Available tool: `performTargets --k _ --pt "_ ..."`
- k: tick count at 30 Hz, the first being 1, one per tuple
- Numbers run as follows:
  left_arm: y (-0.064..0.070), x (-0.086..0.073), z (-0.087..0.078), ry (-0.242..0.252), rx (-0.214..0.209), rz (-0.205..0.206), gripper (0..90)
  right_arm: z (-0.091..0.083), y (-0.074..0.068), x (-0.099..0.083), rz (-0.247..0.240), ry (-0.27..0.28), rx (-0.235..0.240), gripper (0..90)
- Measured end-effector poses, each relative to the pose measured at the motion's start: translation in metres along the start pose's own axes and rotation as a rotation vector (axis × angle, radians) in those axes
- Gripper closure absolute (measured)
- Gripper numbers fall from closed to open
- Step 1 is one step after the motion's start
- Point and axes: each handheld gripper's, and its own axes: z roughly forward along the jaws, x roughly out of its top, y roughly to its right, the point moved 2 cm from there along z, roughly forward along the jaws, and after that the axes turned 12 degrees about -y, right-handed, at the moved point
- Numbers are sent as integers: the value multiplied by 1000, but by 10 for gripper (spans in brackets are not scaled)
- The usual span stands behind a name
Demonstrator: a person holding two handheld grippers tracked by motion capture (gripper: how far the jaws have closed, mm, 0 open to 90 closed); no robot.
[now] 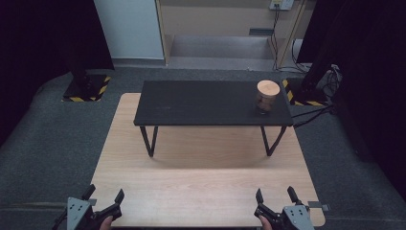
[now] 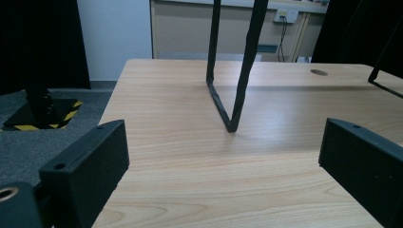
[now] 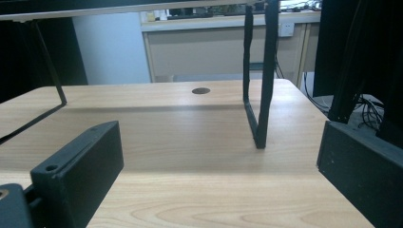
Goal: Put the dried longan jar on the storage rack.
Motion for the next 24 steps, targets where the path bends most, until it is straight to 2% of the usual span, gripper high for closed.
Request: performTargets --k 10,18,24 --pt "-3 4 9 -12 24 7 7 -1 2 -15 -1 -1 -21 17" --pt "-2 2 12 -37 37 8 7 8 5 -23 -2 -35 -6 18" --pt "1 0 9 -33 40 2 7 13 4 -23 -8 -32 4 18"
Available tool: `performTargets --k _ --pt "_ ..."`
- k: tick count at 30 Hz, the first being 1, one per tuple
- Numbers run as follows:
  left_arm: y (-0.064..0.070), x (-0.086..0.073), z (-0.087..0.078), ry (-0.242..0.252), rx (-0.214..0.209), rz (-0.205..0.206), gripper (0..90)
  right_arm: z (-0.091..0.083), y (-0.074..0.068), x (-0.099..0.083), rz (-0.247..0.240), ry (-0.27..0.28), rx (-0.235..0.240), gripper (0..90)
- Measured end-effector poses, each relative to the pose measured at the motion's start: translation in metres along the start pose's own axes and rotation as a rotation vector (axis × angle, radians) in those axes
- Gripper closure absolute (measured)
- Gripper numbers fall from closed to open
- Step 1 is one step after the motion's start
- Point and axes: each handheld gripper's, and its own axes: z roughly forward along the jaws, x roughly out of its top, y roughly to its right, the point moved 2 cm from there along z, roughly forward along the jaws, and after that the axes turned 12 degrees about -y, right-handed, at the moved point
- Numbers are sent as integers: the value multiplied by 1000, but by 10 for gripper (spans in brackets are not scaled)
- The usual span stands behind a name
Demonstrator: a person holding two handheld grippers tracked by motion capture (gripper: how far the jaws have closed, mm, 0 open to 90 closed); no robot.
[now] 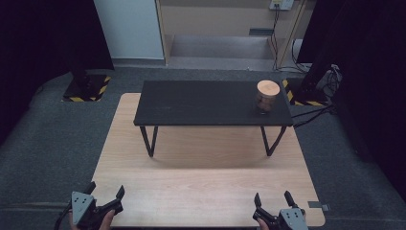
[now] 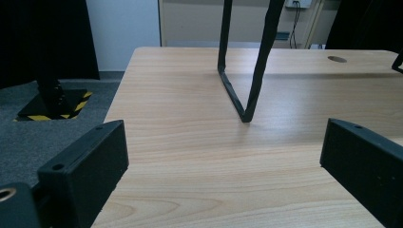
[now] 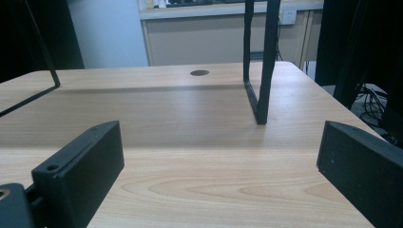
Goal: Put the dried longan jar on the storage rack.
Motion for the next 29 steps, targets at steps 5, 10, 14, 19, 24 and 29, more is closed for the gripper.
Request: performTargets --k 5,10,14,19,24,29 --pt "0 0 -1 1 6 -2 8 3 -1 -2 8 1 6 19" --pt "0 -2 0 -2 8 -13 8 5 -1 -4 22 5 15 19" --pt "0 -3 1 -4 7 -15 9 5 0 -3 19 6 15 20" --pt "1 -4 2 -6 6 -17 9 6 2 -5 27 2 14 21" --pt "1 -4 2 -5 2 -22 9 7 4 -7 39 -11 22 20" --pt "2 -7 -5 10 3 -24 9 4 5 -3 51 6 38 18"
